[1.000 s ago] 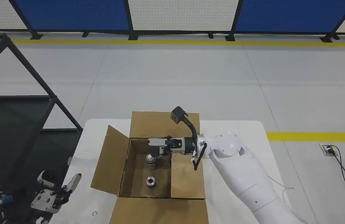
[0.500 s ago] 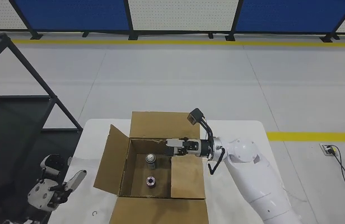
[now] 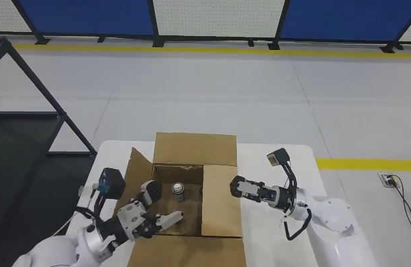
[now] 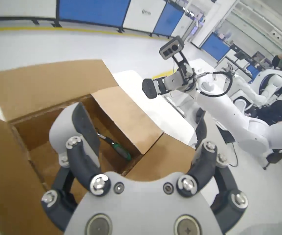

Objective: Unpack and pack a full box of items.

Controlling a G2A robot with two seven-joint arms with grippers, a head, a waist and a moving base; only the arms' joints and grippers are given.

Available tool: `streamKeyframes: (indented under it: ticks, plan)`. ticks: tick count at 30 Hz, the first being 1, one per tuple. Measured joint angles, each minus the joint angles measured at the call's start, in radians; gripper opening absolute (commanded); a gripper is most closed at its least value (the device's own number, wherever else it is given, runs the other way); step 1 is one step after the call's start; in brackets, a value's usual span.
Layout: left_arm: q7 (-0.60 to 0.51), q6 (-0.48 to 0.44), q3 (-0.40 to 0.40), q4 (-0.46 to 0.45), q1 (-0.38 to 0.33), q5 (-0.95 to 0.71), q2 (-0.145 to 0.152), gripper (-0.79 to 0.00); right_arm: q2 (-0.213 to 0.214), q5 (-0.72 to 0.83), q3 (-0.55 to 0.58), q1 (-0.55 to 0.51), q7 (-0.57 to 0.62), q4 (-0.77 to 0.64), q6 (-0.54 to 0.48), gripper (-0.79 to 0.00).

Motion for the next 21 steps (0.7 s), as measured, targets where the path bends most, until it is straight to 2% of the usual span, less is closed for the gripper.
streamKeyframes:
  ticks: [2,10,15,21]
  plan:
    - [-0.023,0.029,0.051,0.010,-0.021,0.018,-0.001,0.000,0.009,-0.025,0.030,-0.050,-0.015,-0.046,0.027,0.000]
    - [-0.016,0.021,0.035,0.009,-0.016,0.016,-0.001,0.000,0.012,-0.045,0.040,-0.066,-0.025,-0.061,0.044,0.000]
    - [0.041,0.090,0.050,0.050,0.017,0.079,-0.002,0.000,0.015,-0.041,0.026,-0.074,-0.051,-0.076,0.050,0.000]
    - [0.089,0.139,0.056,0.054,0.058,0.135,-0.002,0.000,0.021,-0.028,0.004,-0.042,-0.040,-0.045,0.057,0.000]
